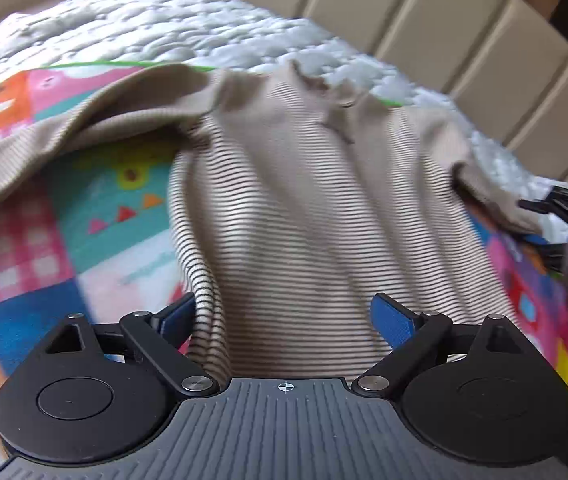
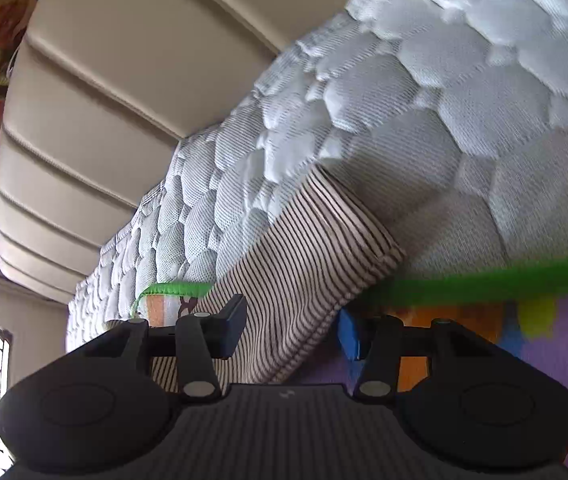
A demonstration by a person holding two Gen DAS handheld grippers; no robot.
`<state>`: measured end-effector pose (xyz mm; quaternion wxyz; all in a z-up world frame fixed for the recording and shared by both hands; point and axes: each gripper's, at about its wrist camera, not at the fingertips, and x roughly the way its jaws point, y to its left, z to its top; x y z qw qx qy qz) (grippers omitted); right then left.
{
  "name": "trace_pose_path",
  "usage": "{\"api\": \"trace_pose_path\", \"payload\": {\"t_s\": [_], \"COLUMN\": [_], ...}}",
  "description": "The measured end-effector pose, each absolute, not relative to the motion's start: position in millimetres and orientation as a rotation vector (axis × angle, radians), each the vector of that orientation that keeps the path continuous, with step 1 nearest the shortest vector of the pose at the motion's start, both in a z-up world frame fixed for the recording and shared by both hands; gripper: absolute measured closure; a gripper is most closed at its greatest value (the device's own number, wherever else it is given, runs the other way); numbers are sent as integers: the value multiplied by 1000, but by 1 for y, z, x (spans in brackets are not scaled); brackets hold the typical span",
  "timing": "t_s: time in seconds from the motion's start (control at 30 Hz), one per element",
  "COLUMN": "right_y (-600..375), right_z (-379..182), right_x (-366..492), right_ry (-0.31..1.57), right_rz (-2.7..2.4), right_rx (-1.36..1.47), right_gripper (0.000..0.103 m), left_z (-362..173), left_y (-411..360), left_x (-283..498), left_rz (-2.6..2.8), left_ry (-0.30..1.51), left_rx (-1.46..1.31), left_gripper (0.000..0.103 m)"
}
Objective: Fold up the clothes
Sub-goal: 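Grasp a sleeve cuff with the right gripper and lift it up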
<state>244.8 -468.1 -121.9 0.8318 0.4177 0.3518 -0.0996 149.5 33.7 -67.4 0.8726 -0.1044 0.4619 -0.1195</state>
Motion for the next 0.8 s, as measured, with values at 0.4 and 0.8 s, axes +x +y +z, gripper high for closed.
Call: {"api": "trace_pose_path", "payload": {"t_s": [0.4, 0.8], "right_y": [-468, -411], "right_z": [-102, 53], "right_x": [260, 245], "right_ry": [692, 396], "right_rz": [-225, -92], "right_rx": [621, 252], "right_gripper": [93, 95], "left_z": [-88, -82], "left_y": [1, 11], "left_x": [157, 163], "left_rz": [-237, -270], "left_ry": [1002, 1021], "left_rx": [-85, -85], "left_gripper": [0, 0]}}
